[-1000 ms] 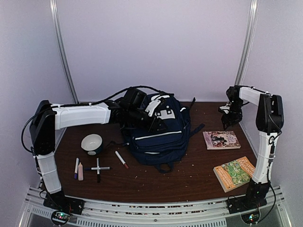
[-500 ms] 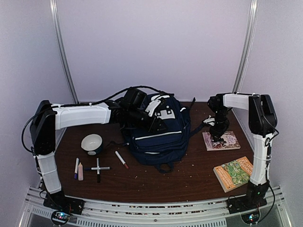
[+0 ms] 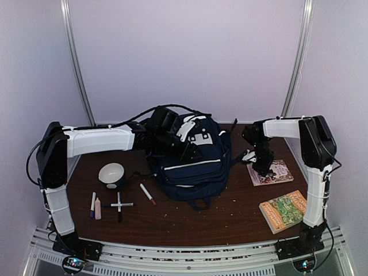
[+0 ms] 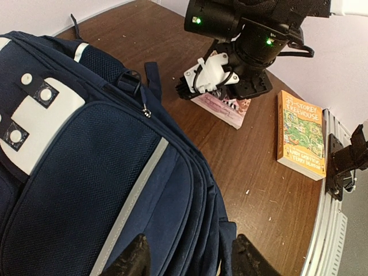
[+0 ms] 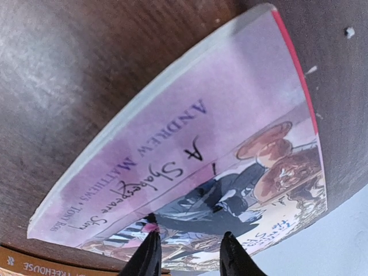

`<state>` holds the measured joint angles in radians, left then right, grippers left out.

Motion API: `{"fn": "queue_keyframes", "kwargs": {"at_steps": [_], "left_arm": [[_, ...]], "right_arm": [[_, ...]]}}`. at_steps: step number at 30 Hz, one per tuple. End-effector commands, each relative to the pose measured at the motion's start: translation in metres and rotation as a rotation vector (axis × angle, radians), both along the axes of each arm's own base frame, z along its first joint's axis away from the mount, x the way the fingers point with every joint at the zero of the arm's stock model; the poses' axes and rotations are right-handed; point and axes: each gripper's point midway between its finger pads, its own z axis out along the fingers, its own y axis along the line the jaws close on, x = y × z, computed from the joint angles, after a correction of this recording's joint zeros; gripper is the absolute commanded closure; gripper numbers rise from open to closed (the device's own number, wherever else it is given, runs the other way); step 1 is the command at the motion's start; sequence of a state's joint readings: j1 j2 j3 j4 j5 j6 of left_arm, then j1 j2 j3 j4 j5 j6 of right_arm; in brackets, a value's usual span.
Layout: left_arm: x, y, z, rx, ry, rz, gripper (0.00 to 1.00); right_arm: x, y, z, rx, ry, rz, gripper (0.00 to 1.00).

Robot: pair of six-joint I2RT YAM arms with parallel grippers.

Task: Pack the student bag
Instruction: Move the book to the center of the board.

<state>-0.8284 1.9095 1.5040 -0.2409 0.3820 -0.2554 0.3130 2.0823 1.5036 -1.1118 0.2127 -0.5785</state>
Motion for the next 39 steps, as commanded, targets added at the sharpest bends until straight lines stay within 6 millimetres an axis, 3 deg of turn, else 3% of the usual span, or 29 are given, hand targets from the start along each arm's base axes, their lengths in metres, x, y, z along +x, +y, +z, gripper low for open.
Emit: {"fn": "queue_keyframes", "kwargs": {"at_steps": [1,4,6,9,16,23,33,39], "left_arm": [[-0.001,-0.001,0.022,-0.036,-0.037,-0.003,0.5],[-0.002,0.002,0.024,-0.032,-0.046,0.002,0.5],[-0.002,0.003,0.023,-0.028,-0.05,0.002,0.5],[0.0,0.002,0.023,-0.029,-0.055,0.003,0.5],[0.0,-0.001,0.024,-0.043,-0.049,0.001,0.5],[-0.002,0.003,0.021,-0.037,-0.049,0.007,0.5],[-0.002,0.002,0.02,-0.045,-0.04,0.008,0.5],[-0.001,0.001,0.018,-0.045,-0.038,0.011,0.49]], "right_arm": [[-0.018,-0.012,-0.003,0.023,0.091,-0.022,0.64],[0.002,-0.019,0.034,0.121,-0.009,-0.085,0.58],[0.016,-0.03,0.055,0.162,-0.087,-0.143,0.49],[0.035,-0.054,0.068,0.214,-0.163,-0.283,0.4],[0.042,-0.096,0.043,0.287,-0.058,-0.547,0.34],[0.034,-0.112,0.021,0.285,0.054,-0.65,0.29],[0.011,-0.104,0.0,0.341,0.238,-0.653,0.3],[0.011,-0.09,0.009,0.403,0.26,-0.588,0.33]]}}
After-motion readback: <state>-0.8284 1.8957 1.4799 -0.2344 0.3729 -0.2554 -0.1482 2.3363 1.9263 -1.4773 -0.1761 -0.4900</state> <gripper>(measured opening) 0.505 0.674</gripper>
